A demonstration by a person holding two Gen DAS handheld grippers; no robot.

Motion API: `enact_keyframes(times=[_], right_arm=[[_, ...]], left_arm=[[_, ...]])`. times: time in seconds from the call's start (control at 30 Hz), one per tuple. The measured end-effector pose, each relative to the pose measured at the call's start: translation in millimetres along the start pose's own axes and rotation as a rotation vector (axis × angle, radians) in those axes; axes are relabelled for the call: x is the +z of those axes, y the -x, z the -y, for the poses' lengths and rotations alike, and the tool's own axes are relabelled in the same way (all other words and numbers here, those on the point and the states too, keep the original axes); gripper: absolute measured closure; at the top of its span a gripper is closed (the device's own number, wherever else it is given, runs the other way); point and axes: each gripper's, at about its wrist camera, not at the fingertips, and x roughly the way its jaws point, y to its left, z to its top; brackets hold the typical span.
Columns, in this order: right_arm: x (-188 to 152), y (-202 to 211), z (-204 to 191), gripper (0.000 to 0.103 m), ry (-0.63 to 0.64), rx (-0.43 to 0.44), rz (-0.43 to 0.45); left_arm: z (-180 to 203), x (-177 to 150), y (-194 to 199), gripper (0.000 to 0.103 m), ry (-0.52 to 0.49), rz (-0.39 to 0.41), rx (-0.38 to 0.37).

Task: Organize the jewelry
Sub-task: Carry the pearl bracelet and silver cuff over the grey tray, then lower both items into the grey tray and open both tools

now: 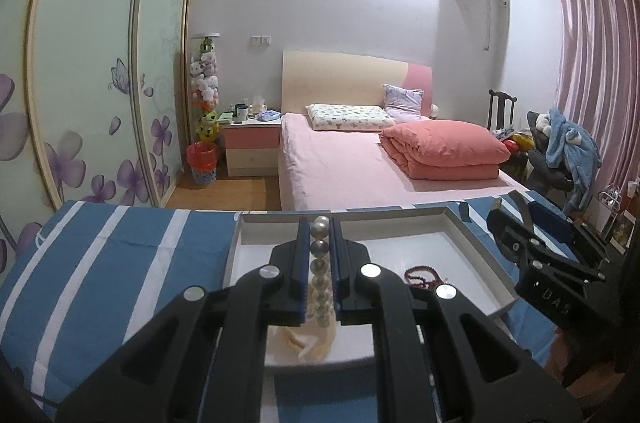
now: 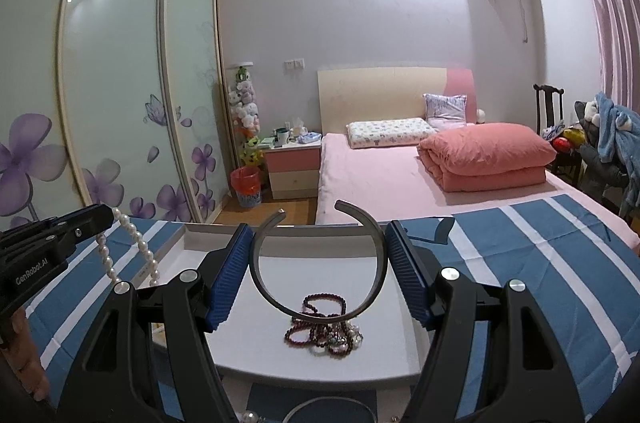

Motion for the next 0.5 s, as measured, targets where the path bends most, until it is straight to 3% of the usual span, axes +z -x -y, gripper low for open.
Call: enact_keyframes(times=[0.5], right_arm=[[-20,-47,0,0.035,-0.014,-0.001,-0.155]], left_arm=[[-6,-9,-58,0.093,0.020,-0.060,-0.009]])
